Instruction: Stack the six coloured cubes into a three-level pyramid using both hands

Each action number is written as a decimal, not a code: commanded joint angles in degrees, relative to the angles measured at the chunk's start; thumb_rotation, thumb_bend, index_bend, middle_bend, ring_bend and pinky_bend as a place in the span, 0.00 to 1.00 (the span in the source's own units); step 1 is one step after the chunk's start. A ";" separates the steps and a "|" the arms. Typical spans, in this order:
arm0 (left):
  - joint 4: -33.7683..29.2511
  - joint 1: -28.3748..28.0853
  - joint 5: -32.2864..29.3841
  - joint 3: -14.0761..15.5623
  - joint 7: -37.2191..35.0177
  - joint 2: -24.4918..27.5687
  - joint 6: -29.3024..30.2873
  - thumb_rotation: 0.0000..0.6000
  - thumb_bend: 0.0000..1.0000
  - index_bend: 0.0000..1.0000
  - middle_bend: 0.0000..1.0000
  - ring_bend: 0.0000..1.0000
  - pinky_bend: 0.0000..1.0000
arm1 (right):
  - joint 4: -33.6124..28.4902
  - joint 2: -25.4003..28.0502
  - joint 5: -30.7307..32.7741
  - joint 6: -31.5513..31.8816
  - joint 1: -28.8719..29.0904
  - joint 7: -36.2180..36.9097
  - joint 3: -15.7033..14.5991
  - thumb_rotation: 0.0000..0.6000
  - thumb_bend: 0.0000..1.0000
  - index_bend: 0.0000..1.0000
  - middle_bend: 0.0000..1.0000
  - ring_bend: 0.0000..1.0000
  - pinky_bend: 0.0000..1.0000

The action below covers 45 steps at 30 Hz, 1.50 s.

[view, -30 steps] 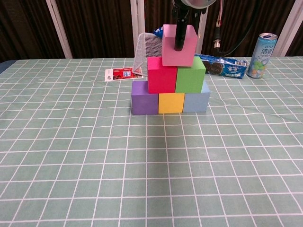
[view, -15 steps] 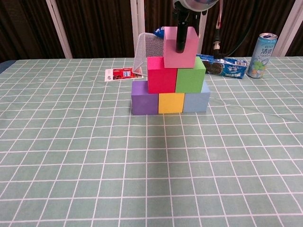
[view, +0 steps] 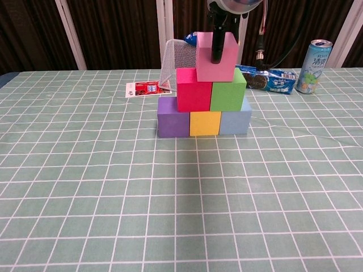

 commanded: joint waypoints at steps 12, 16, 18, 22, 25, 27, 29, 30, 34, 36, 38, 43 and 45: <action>-0.21 -0.02 -0.27 0.02 0.27 0.23 -0.12 1.00 0.09 0.00 0.02 0.00 0.03 | 0.17 -0.52 -0.88 -0.39 -0.53 0.67 0.09 1.00 0.28 0.01 0.45 0.34 0.00; -0.23 -0.08 -0.35 0.06 0.27 0.22 -0.28 1.00 0.09 0.00 0.01 0.00 0.03 | 0.23 -0.72 -1.53 -0.66 -0.66 1.04 -0.02 1.00 0.28 0.00 0.43 0.33 0.00; -0.20 -0.11 -0.41 0.10 0.32 0.20 -0.37 1.00 0.09 0.00 0.01 0.00 0.03 | 0.31 -0.81 -1.88 -0.71 -0.63 0.91 -0.29 1.00 0.28 0.00 0.40 0.33 0.00; -0.10 -0.17 -0.58 0.07 0.35 0.16 -0.44 1.00 0.09 0.00 0.01 0.00 0.03 | 0.43 -1.04 -2.11 -1.00 -0.74 1.12 -0.31 1.00 0.28 0.00 0.34 0.33 0.00; -0.05 -0.19 -0.70 0.01 0.29 0.19 -0.46 1.00 0.09 0.00 0.01 0.00 0.03 | 0.44 -1.10 -2.00 -1.30 -0.81 1.18 -0.13 1.00 0.28 0.00 0.32 0.33 0.00; -0.03 -0.21 -0.75 -0.01 0.26 0.20 -0.48 1.00 0.09 0.00 0.01 0.00 0.03 | 0.48 -1.15 -2.28 -1.35 -0.78 1.16 -0.26 1.00 0.28 0.00 0.31 0.33 0.00; 0.00 -0.23 -0.78 0.00 0.25 0.21 -0.53 1.00 0.09 0.00 0.01 0.00 0.03 | 0.47 -1.20 -2.50 -1.32 -0.75 1.15 -0.33 1.00 0.28 0.00 0.29 0.32 0.00; 0.00 -0.23 -0.77 0.01 0.25 0.21 -0.54 1.00 0.09 0.00 0.01 0.00 0.03 | 0.44 -1.23 -2.55 -1.32 -0.74 1.21 -0.28 1.00 0.28 0.00 0.28 0.32 0.00; 0.04 -0.27 -0.82 0.02 0.26 0.22 -0.61 1.00 0.09 0.00 0.01 0.00 0.03 | 0.26 -1.27 -2.57 -1.23 -0.73 1.21 -0.21 1.00 0.28 0.00 0.25 0.31 0.00; 0.03 -0.27 -0.89 -0.01 0.23 0.24 -0.61 1.00 0.09 0.00 0.01 0.00 0.03 | 0.21 -1.29 -2.63 -1.14 -0.74 1.18 -0.26 1.00 0.28 0.00 0.23 0.30 0.00; -0.01 -0.28 -0.89 -0.05 0.22 0.27 -0.56 1.00 0.08 0.00 0.01 0.00 0.03 | 0.09 -1.31 -2.60 -1.09 -0.75 1.15 -0.25 1.00 0.28 0.00 0.22 0.30 0.00; -0.08 -0.26 -0.81 0.00 0.23 0.32 -0.56 1.00 0.09 0.00 0.01 0.00 0.02 | -0.01 -1.41 -2.85 -0.55 -0.61 0.72 -0.61 1.00 0.28 0.00 0.20 0.30 0.00; -0.07 -0.28 -0.83 0.01 0.23 0.32 -0.60 1.00 0.09 0.00 0.01 0.00 0.02 | -0.15 -1.41 -2.80 -0.43 -0.69 0.86 -0.47 1.00 0.28 0.00 0.20 0.30 0.00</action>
